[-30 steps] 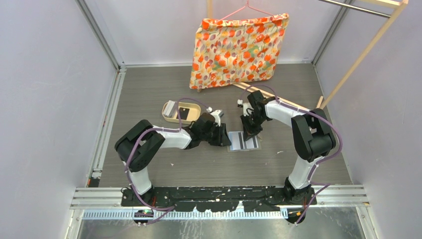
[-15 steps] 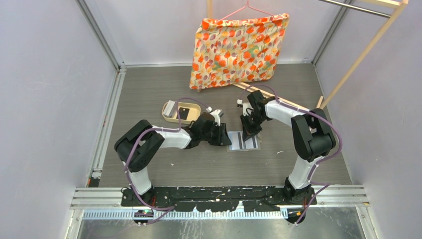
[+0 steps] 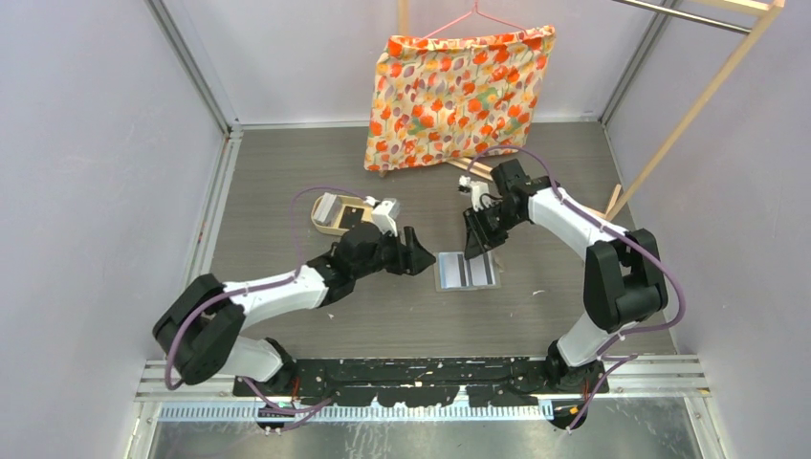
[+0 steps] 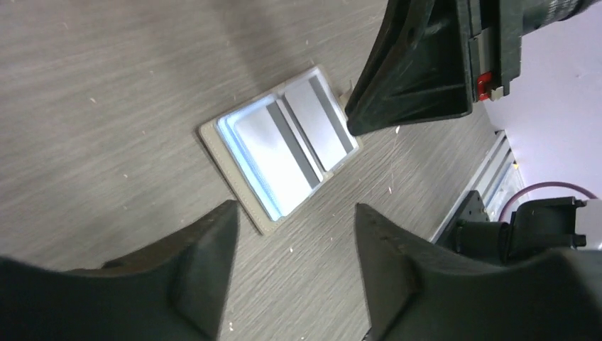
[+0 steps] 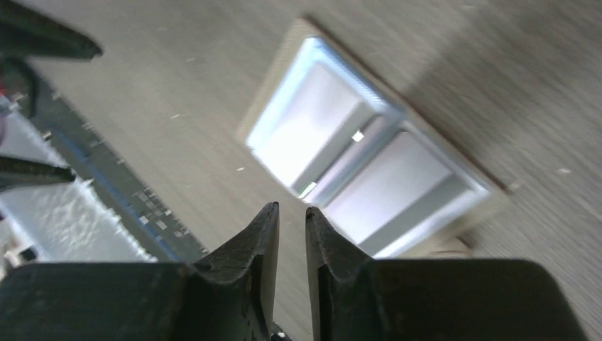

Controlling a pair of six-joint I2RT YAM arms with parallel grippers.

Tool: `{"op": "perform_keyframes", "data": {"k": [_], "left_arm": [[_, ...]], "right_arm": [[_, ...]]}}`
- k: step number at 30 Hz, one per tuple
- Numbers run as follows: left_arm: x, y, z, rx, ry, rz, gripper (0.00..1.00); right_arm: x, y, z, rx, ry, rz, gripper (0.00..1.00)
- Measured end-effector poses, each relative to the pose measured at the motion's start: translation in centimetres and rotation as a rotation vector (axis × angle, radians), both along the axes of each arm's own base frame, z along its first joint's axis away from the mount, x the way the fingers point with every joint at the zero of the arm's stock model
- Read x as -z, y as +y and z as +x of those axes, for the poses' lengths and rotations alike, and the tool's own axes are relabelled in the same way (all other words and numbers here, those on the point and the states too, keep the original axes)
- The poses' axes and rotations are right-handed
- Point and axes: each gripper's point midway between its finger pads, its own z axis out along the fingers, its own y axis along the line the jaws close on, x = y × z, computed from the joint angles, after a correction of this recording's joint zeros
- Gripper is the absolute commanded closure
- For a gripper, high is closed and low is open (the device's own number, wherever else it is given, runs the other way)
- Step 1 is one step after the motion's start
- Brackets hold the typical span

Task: Put the credit cards into the card holder
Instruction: Insert the credit card into the card holder, then turn over the card slot in the card holder.

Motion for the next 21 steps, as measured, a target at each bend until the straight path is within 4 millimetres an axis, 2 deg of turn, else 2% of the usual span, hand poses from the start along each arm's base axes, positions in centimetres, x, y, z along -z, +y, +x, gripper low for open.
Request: {"op": "perform_keyframes", "data": {"k": [1, 3, 4, 9, 12, 16, 21], "left_arm": [[-0.9, 0.3, 0.1, -0.015, -0.029, -0.020, 0.24], [-2.1, 0.9, 0.3, -0.036, -0.074, -0.045, 0.02], [-2.4, 1.2, 0.4, -0.049, -0.091, -0.059, 0.01], [-2.4, 2.5, 1.1, -0.119, -0.076, -0.121, 0.01], [-1.8, 2.1, 1.3, -0.123, -0.014, -0.158, 0.16], [-0.7, 0.0, 0.9, -0.062, 0.114, -0.171, 0.23], [-1.8, -2.9, 0.2, 0.001, 0.166, -0.148, 0.25]], "right_arm": [[-0.7, 0.7, -0.5, -0.027, 0.011, 0.056, 0.70], [-1.5, 1.2, -1.1, -0.045, 0.029, 0.115, 0.65], [-2.0, 1.3, -1.2, -0.047, 0.035, 0.145, 0.63], [-4.4, 0.3, -1.0, 0.015, 0.025, 0.278, 0.59], [-4.9, -0.1, -0.5, 0.054, 0.032, 0.318, 0.59], [-4.2, 0.0, -0.6, 0.090, 0.074, 0.331, 0.60], [-1.1, -0.2, -0.8, 0.121, 0.177, 0.280, 0.70]]}}
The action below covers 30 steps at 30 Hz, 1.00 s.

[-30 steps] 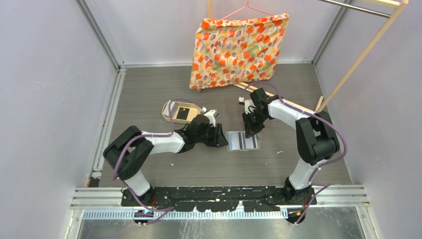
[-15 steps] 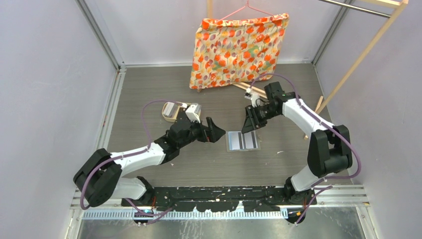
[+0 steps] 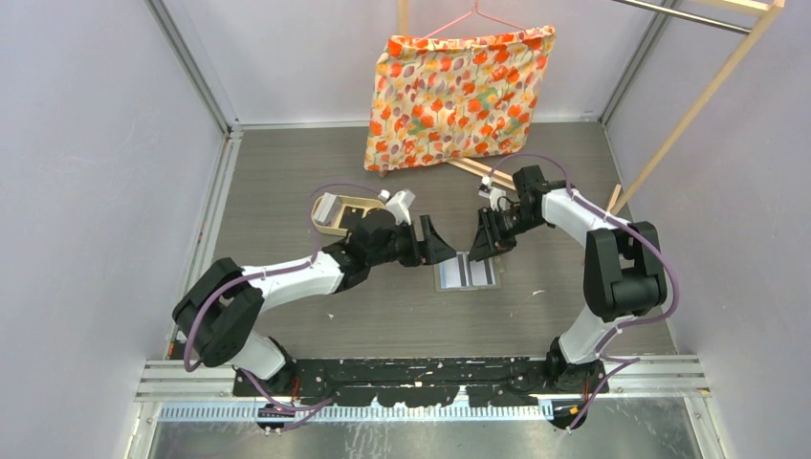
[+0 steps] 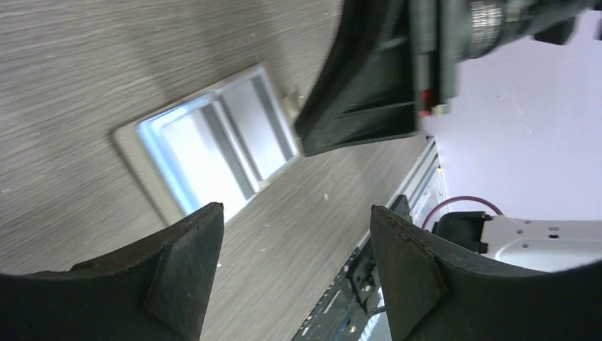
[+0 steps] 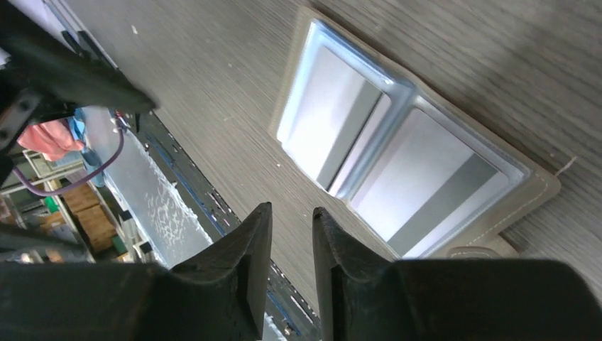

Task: Put the credit cards into the card holder
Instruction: Turn over the card slot in the card holder.

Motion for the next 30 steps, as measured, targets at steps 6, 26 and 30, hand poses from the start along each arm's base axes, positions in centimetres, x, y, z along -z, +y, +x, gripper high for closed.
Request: {"op": "perform_keyframes", "data": {"k": [6, 26, 30], "left_arm": [[-1.8, -2.4, -0.2, 0.035, -0.037, 0.023, 0.28], [3.7, -1.2, -0.4, 0.012, -0.021, 0.222, 0.43], [4.0, -1.3, -0.3, 0.005, -0.014, 0.220, 0.43]], "right_arm": [[1.1, -0.8, -1.1, -0.057, 0.030, -0.045, 0.71], [3.7, 0.1, -0.6, -0.066, 0.109, -0.051, 0.74], [3.9, 0.3, -0.2, -0.035, 0.129, -0.053, 0.71]]}}
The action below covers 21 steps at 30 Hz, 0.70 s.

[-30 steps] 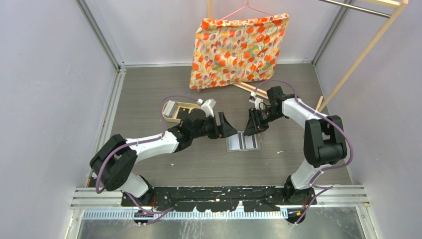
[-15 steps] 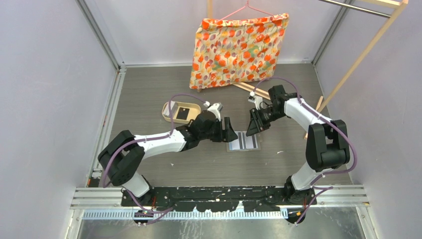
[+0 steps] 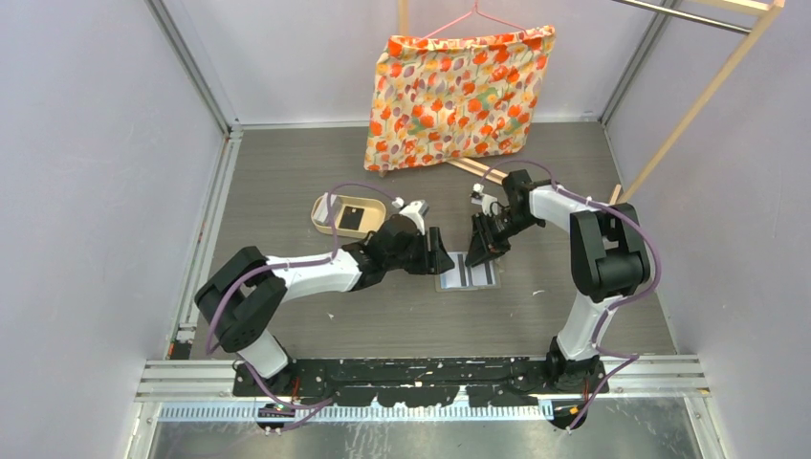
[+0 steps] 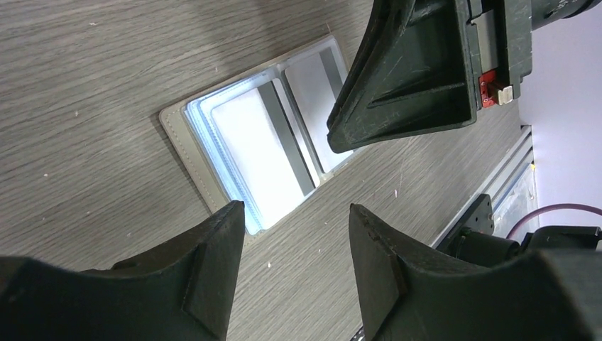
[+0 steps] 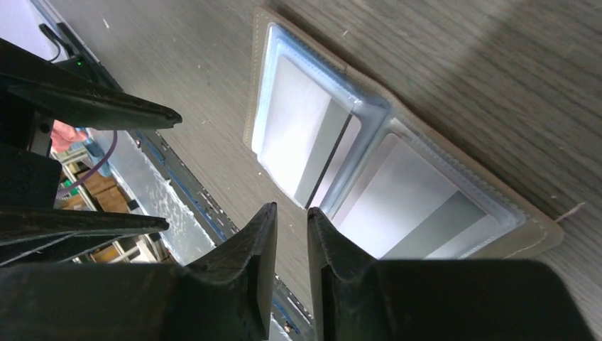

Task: Put the credit cards into the card holder
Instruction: Turn over the card slot in the card holder.

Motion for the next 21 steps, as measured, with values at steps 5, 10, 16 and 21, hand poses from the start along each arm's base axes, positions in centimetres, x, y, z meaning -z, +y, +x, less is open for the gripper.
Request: {"op": "perform_keyframes", "data": {"k": [5, 10, 16, 21], "left_arm": [[1.6, -0.3, 0.0, -0.008, 0.039, 0.010, 0.48], [2.3, -0.1, 0.2, -0.027, 0.047, 0.022, 0.53], [3.0, -0.2, 0.2, -0.039, 0.068, 0.022, 0.54], [3.2, -0.3, 0.3, -0.041, 0.070, 0.022, 0.53]], "right_arm": [[0.7, -0.2, 0.5, 0.034, 0.013, -0.031, 0.69], [1.2, -0.3, 0.8, 0.053, 0.022, -0.054, 0.73], [2.2, -0.3, 0.5, 0.055, 0.053, -0.078, 0.80], [2.6, -0.4, 0.5, 0.057, 0.063, -0.093, 0.83]]}}
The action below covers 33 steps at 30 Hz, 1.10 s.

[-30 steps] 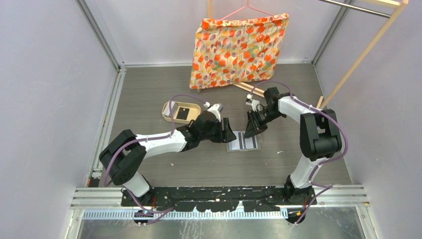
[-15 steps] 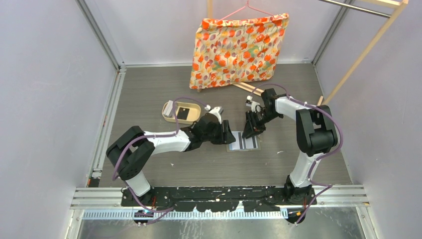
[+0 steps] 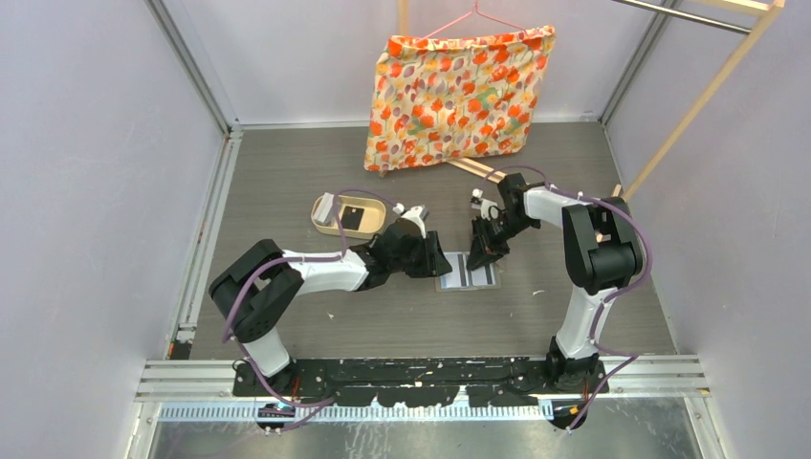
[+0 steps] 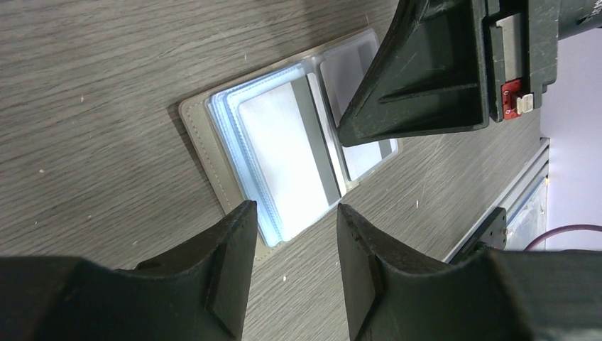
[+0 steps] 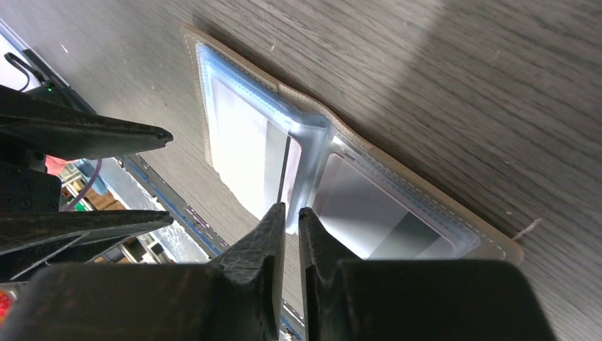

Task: Put the credit cards into the card holder
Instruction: Turn over the card slot in the card holder.

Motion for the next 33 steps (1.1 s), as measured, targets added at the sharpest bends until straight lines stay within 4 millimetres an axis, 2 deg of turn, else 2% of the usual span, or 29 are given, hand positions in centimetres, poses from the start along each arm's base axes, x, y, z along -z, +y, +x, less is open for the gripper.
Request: {"op": "perform_keyframes", "data": {"k": [10, 16, 21, 33], "left_arm": [[-0.1, -0.1, 0.3, -0.019, -0.002, -0.010, 0.52], [0.7, 0.2, 0.5, -0.046, 0.019, -0.001, 0.52], [1.0, 0.2, 0.6, -0.057, 0.029, -0.009, 0.59], [0.8, 0.1, 0.3, -0.028, 0.005, -0.099, 0.59]], "right_arm": [[0.4, -0.1, 0.0, 0.000, 0.010, -0.014, 0.84], [0.9, 0.2, -0.1, -0.010, 0.022, -0.023, 0.88], [1.1, 0.1, -0.2, -0.012, 0.022, -0.041, 0.89], [1.2, 0.0, -0.2, -0.006, 0.025, -0.053, 0.89]]}}
